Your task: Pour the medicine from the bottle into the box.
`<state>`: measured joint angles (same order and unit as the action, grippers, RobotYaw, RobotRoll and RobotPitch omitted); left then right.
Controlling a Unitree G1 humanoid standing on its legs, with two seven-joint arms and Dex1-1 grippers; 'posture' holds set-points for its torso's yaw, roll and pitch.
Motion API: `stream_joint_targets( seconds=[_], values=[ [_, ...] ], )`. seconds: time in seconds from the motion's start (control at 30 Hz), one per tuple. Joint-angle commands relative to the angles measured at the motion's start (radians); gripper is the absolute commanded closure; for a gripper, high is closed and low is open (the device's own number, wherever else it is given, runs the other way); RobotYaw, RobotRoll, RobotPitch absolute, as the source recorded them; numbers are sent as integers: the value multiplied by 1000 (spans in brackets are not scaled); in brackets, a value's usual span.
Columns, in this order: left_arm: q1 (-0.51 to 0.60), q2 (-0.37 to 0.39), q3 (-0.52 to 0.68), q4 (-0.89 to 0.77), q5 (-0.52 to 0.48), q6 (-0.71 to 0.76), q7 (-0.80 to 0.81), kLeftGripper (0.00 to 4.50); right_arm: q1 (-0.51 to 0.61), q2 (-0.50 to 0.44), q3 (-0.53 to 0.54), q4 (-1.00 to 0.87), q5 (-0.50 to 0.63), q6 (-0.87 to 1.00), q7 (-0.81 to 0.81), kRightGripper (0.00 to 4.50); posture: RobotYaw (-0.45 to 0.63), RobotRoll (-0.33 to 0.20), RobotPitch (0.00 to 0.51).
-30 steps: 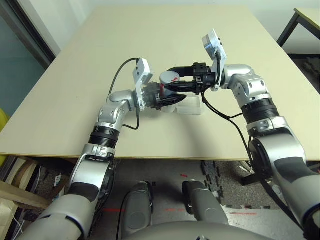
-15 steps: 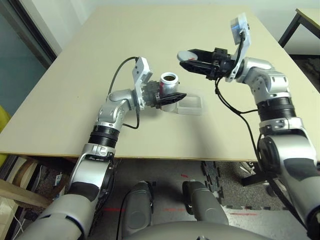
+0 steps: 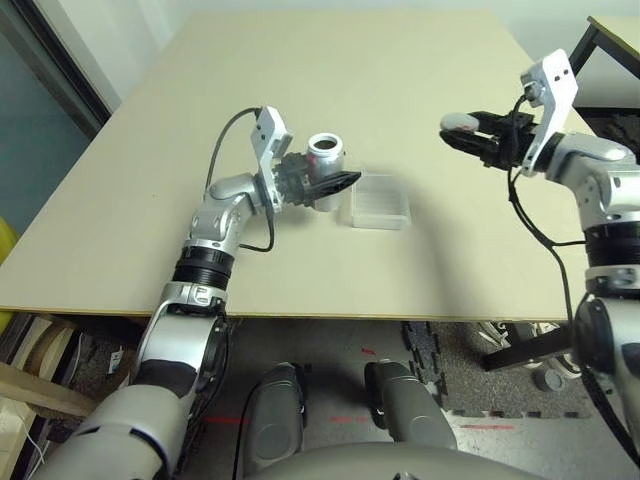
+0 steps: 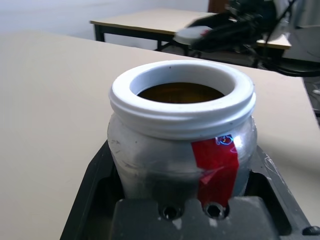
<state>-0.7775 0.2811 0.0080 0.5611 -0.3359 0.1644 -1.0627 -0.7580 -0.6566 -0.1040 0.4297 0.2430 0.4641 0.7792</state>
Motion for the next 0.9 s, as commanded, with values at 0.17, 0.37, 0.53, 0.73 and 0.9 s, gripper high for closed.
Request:
stream_joint_targets(
  seconds=[0.17, 0.37, 0.53, 0.73, 0.9],
  values=[
    [-27, 11, 17, 37, 11, -28, 15, 1685, 77, -7, 26, -20, -61, -6, -47, 1932, -209, 0, 101],
    [-33, 15, 18, 50, 13, -38, 20, 1685, 69, 19, 34, 46, -98, -35, -84, 1932, -202, 0, 101],
    [-33, 20, 18, 51, 15, -43, 24, 1685, 49, 47, 29, 93, -104, -60, -105, 1202, -197, 0, 101],
    [-34, 25, 19, 53, 16, -45, 28, 1685, 42, 52, 27, 112, -100, -85, -101, 0, -196, 0, 101],
    [-38, 27, 19, 61, 19, -49, 32, 1685, 54, 45, 28, 98, -82, -103, -54, 0, -201, 0, 99]
  ],
)
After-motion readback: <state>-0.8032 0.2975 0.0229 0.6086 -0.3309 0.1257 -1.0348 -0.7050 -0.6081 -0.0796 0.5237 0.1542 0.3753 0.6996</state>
